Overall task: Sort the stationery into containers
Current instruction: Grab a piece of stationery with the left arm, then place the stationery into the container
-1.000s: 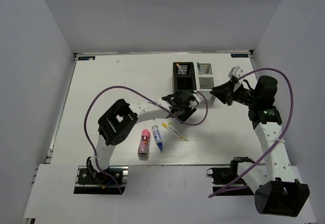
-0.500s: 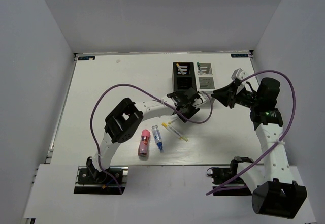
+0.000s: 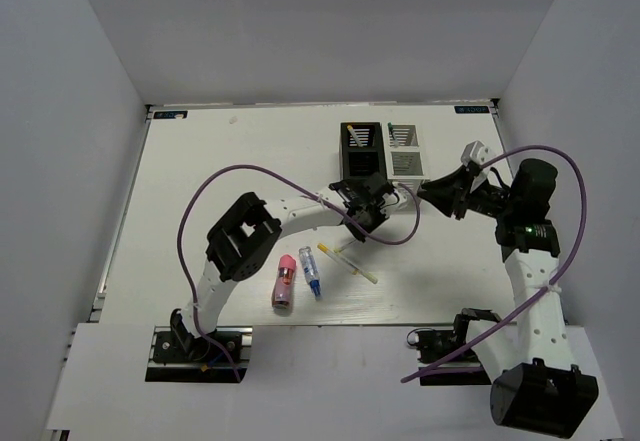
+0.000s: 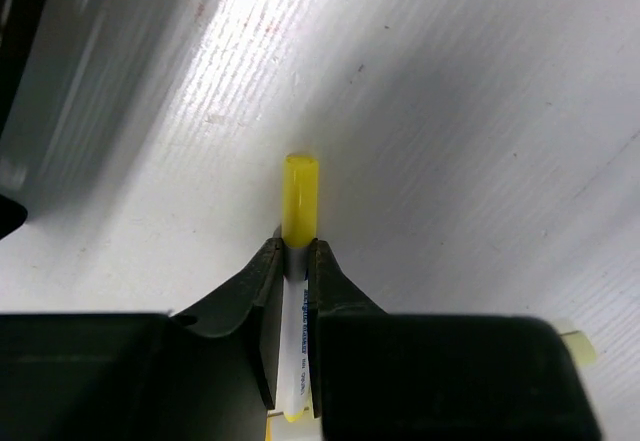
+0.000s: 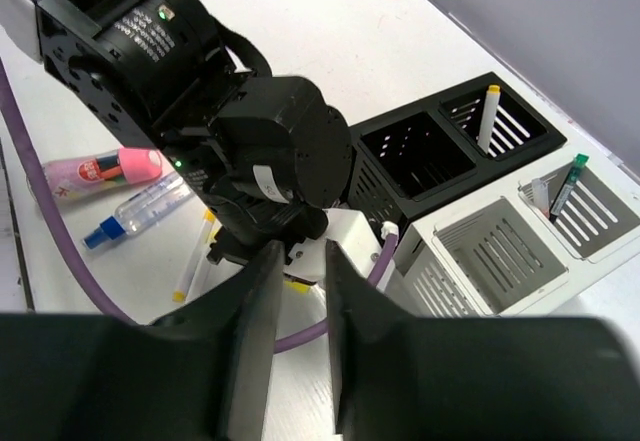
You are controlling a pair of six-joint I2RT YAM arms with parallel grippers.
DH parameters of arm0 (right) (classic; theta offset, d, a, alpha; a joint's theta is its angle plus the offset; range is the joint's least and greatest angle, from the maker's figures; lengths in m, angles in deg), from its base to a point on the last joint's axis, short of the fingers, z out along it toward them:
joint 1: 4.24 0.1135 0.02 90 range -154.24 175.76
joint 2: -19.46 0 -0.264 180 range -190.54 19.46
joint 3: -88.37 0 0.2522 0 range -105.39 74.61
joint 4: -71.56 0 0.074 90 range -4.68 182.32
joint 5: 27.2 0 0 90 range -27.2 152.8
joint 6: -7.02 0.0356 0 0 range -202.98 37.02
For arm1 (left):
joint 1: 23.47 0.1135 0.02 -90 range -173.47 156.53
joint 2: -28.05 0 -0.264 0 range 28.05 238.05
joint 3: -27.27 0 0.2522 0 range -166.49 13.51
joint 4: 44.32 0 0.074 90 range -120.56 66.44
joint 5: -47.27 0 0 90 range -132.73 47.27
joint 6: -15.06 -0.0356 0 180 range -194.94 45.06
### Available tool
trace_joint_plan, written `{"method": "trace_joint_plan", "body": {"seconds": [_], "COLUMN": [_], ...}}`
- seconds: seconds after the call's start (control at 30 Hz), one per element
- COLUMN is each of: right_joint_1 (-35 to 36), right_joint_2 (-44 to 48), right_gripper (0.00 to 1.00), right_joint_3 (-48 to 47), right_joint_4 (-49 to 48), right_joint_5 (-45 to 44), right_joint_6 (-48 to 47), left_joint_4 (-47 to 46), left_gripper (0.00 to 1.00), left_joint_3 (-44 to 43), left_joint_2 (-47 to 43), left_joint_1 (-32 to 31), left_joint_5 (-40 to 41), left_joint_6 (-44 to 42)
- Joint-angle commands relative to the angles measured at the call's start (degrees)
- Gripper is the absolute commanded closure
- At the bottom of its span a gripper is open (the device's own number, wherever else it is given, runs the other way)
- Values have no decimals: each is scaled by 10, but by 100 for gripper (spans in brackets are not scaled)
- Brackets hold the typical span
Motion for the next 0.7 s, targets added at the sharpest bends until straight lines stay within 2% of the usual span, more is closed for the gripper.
{"method": "trace_joint_plan", "body": {"seconds": [0.0, 0.07, 0.1, 0.2, 0.23, 0.43, 0.47, 0.5, 0.53, 0.57, 0.6, 0.67], "right_joint_1": [-5, -10, -13, -19, -23, -34, -36, -39, -41, -43, -43, -48], "right_joint_2": [11, 15, 16, 31, 40, 62, 62, 64, 65, 67, 67, 65], "right_gripper": [69, 58, 45, 25, 10, 10, 12, 16, 28, 34, 45, 52], "right_joint_3": [15, 20, 21, 31, 34, 33, 33, 35, 38, 40, 44, 46], "right_joint_4": [7, 20, 36, 45, 45, 43, 38, 29, 20, 16, 15, 13], "right_joint_5": [23, 18, 15, -2, -14, -40, -42, -42, -42, -38, -35, -25], "right_joint_6": [2, -13, -31, -39, -44, -27, -23, -19, -6, -2, 0, 0], "left_joint_4": [-15, -37, -59, -106, -118, -191, -191, -202, -226, -244, -280, -316], "left_gripper": [93, 96, 97, 99, 100, 100, 100, 100, 100, 100, 100, 100], "left_joint_3": [11, 11, 16, 33, 38, 73, 73, 79, 79, 94, 94, 101], "left_joint_2": [-47, -81, -93, -145, -158, -239, -239, -247, -255, -255, -261, -261], "left_joint_1": [-2, -2, -2, -2, -2, 8, 13, 13, 13, 19, 19, 19], "left_joint_5": [-26, -20, -20, -26, -26, -19, -12, -3, 25, 34, 41, 46], "left_joint_6": [0, 0, -6, -6, -6, 6, 6, 12, 18, 18, 18, 18]}}
